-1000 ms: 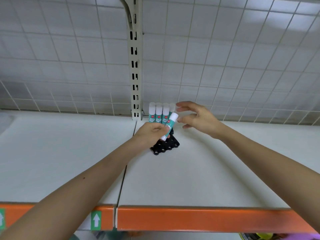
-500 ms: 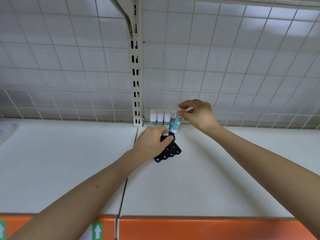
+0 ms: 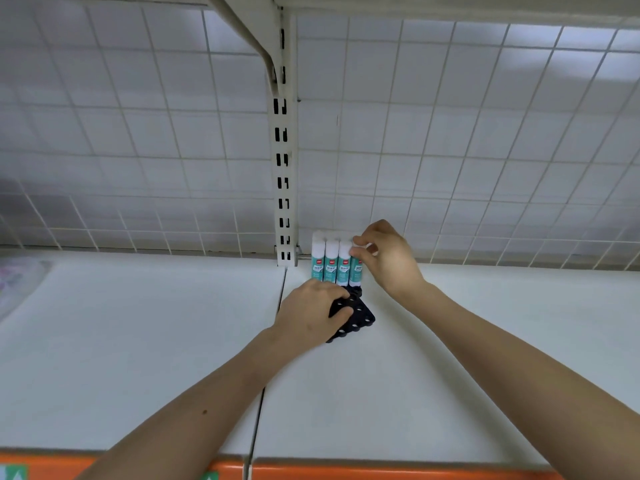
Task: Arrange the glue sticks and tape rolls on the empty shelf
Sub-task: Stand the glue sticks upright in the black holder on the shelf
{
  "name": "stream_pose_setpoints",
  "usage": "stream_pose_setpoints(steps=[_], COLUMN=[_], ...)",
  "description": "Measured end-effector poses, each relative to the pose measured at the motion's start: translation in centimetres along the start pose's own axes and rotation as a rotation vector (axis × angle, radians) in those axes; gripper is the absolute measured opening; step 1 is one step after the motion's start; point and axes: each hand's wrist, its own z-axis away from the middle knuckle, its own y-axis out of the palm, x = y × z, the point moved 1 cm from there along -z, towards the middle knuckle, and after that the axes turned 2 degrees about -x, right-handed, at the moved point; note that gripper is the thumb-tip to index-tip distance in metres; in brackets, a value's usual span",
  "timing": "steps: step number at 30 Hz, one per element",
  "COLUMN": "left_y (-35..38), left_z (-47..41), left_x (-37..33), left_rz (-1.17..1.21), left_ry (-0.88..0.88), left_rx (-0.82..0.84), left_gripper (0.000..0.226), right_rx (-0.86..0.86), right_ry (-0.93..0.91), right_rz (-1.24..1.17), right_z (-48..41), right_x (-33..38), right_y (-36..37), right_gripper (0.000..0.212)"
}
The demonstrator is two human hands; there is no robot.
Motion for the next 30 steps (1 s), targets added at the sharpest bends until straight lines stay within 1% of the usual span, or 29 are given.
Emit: stream_pose_setpoints(steps=[2,5,8,10,12,16,19,24,30], left_y=[-0.1,-0.2,-0.5,-0.6,-0.5,0.1,1.4,5.4,10.6], left_z=[-0.1,-0.5,-1.0,-1.2,-1.3,-1.5,-2.3,-3.7,-5.2], left_x=[0.0,-0.2,-0.5,-1.1,-2.1,-6.0,-10.7,-20.3,-33.4], left_rz=[-0.003,-0.028,-0.031,-0.014,-0.003,-0.005,-0.033,-0.005,0.073], left_ry=[0.008,0.010,0.007,0.013,0.019,0.049,0.110,0.172,0.234], left_rx=[0.000,-0.002,-0.035,-0.059,-0.057,-0.005,0.032,0.065,0.088], left_gripper=[0.030,0.030,0.029,0.028,0.028,0.037,0.041,0.044,0.043], right_rx=[0.007,0.083,0.156,0.171,0.192,0.224,0.199,0.134,-0.037], right_ry=[-0.010,0.006,0.035,0.062,0.101,0.216,0.276,0.311,0.366], right_rz=[0.031,0.127,0.101,0.101,0.153,0.240,0.245,0.285,0.271], right_z=[0.3,0.4,0.9,1.9,3.1,6.0,8.4,13.0,19.2], right_x=[0.0,0.3,0.4,0.0,-1.1,-4.2,-7.1,-12.6,-19.9], right_y=[0.0,-0.5,-1.6,-2.8,-4.1,-7.4,-11.0,-18.5,-28.9], right_gripper=[0.022,0.031,0.043,0.051,0.051,0.046,0.043,0.041,0.035])
